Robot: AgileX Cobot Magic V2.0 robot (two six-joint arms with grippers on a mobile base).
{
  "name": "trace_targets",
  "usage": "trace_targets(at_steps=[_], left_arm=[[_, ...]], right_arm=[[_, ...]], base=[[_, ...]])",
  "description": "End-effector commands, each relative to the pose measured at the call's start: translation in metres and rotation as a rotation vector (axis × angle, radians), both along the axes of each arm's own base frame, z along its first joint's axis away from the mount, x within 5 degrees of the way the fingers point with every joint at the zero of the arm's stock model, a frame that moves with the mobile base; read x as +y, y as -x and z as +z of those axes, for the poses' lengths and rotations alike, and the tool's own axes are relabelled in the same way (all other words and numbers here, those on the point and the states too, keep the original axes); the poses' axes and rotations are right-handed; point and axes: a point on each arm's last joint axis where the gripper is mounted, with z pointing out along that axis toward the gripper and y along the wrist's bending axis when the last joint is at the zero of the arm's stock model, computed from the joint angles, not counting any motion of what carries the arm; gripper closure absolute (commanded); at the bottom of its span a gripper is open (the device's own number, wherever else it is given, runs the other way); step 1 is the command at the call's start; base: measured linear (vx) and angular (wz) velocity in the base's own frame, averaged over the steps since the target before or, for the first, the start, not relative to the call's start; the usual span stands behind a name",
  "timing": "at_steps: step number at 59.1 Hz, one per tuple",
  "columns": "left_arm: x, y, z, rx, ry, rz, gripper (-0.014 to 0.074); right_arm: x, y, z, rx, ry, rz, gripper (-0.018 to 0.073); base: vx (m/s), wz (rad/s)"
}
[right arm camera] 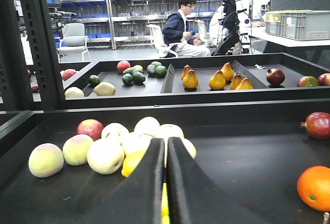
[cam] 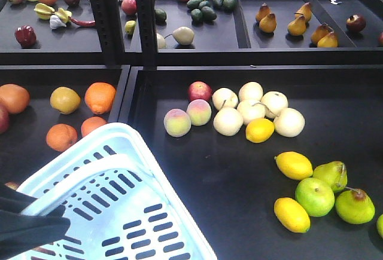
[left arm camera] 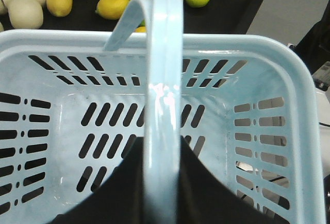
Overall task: Pick three apples into basket with both arms
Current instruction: 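Turn the base away from the fruit table holding the basket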
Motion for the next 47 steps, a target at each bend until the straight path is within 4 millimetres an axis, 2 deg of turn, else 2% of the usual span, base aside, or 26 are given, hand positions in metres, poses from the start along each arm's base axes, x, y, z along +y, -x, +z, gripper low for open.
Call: trace_targets(at_steps=[1, 47], left_arm=[[-0.0025, -0.0001, 0.0171, -0.06, 0.103, 0.025, 0.0603], [-0.0025, -0.0001, 0.0171, -0.06, 0.103, 0.025, 0.0603]], right_arm=[[0.0016, 0.0008, 0.0037, -0.075, 0.018, 0.014, 0.0564], [0.0015, 0.0008, 0.0037, -0.074, 0.018, 0.014, 0.0564]], base=[[0.0, 0.0], [0.0, 0.0]])
